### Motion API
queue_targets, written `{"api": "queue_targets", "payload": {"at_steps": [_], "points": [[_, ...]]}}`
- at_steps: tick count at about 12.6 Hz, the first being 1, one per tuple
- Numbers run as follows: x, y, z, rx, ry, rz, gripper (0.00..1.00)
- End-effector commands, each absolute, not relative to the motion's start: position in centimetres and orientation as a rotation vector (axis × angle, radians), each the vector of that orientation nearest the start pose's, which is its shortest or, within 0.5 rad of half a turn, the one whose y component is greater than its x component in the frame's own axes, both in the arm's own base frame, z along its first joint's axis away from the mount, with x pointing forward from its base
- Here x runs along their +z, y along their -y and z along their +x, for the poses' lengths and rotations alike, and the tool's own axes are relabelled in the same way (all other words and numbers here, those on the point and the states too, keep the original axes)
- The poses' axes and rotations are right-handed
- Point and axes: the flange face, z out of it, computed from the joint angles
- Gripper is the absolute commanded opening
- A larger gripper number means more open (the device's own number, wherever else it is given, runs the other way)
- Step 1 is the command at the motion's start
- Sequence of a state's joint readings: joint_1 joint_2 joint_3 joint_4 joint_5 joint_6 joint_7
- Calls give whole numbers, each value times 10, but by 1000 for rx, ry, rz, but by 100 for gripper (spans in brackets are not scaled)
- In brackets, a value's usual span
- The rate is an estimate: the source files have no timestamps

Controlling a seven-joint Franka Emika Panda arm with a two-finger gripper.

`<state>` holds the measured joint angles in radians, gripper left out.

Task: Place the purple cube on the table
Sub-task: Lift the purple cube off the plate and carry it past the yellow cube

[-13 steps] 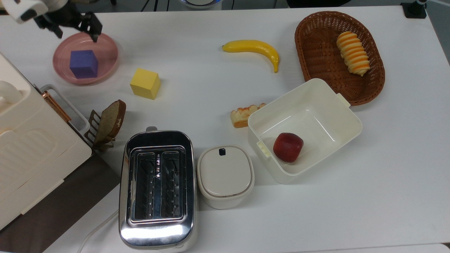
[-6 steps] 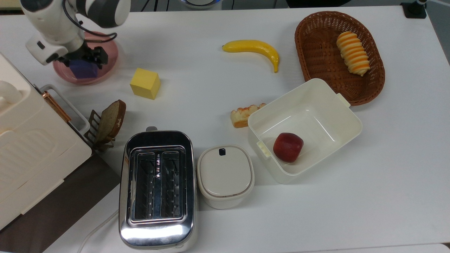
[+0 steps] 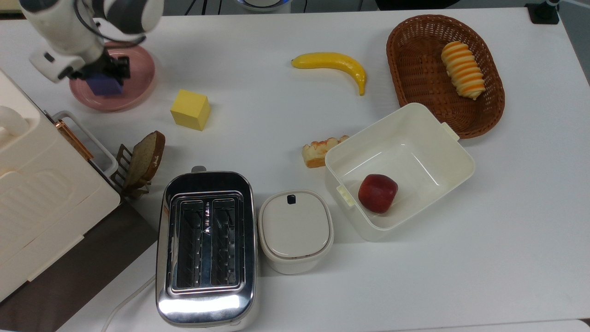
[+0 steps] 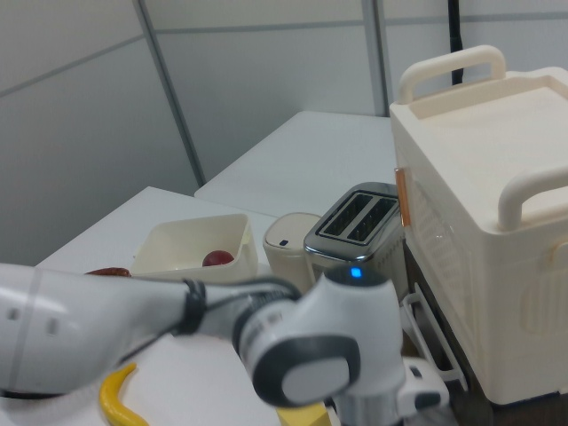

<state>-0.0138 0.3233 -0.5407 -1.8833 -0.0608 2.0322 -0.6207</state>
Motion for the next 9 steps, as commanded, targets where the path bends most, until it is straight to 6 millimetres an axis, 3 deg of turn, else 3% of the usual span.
{"api": "queue_targets", "payload": {"at_steps": [1,3,5,9], "points": [[420,259,536,253,185,-3101,11],[417,196,564,223,92,-3102,14],[420,144,579,225,74,-3105,17],[411,69,595,244,52,-3129,24]]}}
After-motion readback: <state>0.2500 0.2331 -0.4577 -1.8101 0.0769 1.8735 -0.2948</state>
